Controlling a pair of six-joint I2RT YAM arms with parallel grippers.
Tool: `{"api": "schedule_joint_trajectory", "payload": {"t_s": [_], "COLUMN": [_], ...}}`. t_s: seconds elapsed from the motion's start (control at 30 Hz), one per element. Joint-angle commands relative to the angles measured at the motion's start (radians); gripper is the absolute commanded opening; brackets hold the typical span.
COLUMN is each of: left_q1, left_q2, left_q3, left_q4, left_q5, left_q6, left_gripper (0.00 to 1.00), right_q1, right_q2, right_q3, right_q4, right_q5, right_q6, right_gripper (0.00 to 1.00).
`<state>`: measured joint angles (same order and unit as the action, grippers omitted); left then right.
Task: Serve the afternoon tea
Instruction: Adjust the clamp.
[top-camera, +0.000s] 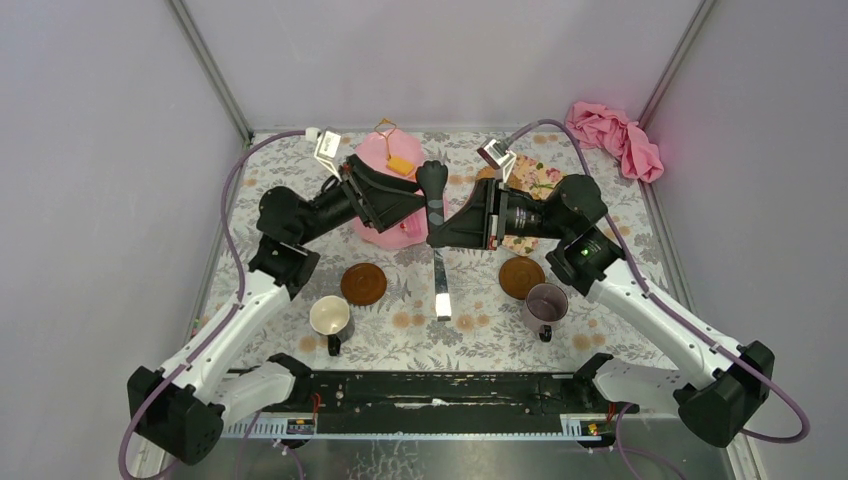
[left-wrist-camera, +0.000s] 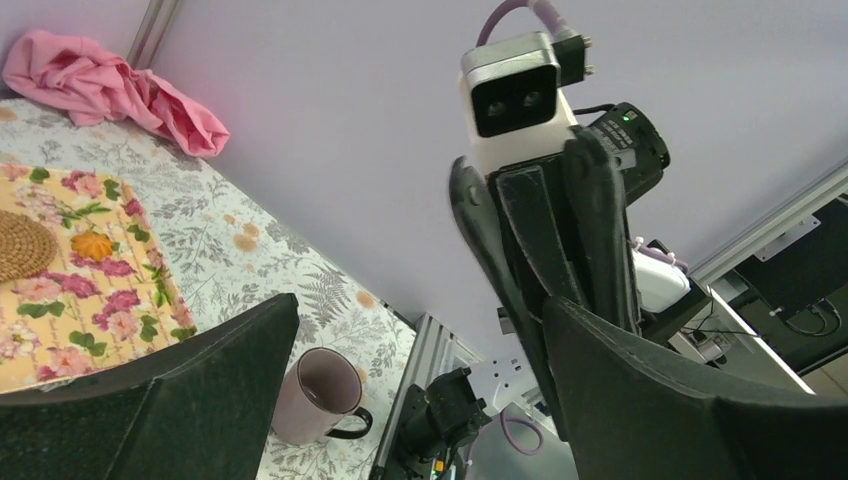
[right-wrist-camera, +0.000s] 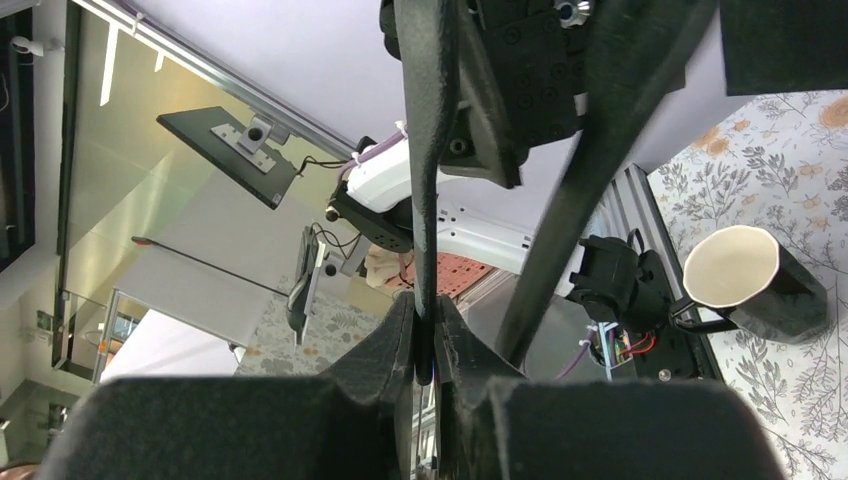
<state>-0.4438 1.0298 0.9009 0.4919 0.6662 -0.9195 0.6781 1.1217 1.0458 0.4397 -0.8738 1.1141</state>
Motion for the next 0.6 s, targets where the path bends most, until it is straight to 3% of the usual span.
{"api": "schedule_joint_trajectory", "payload": {"t_s": [0.0,0.4,0.57], "left_q1": [-0.006,-0.005,-0.006], "left_q2": [0.032,0.114,0.126], "left_q3": [0.027,0.055,0.029], "left_q4": [0.069,0.132,0.156], "left_q5": [0.004,-0.013,0.01], "left_q6": [-0.036,-0.094,-0.107], "left_gripper": [1.0,0.99,0.9], "right_q1": [0.009,0.028,0.027], "right_q2": [0.007,0.058,0.078], "right_q3": [0.011,-0.015,-0.014], "right_q4": [0.116,0.194,0.214], "right_q5": [-0.006,-0.02,-0.027], "right_q6": [0.032,0.057,0.055], "right_gripper": [0.0,0.0,0.0]}}
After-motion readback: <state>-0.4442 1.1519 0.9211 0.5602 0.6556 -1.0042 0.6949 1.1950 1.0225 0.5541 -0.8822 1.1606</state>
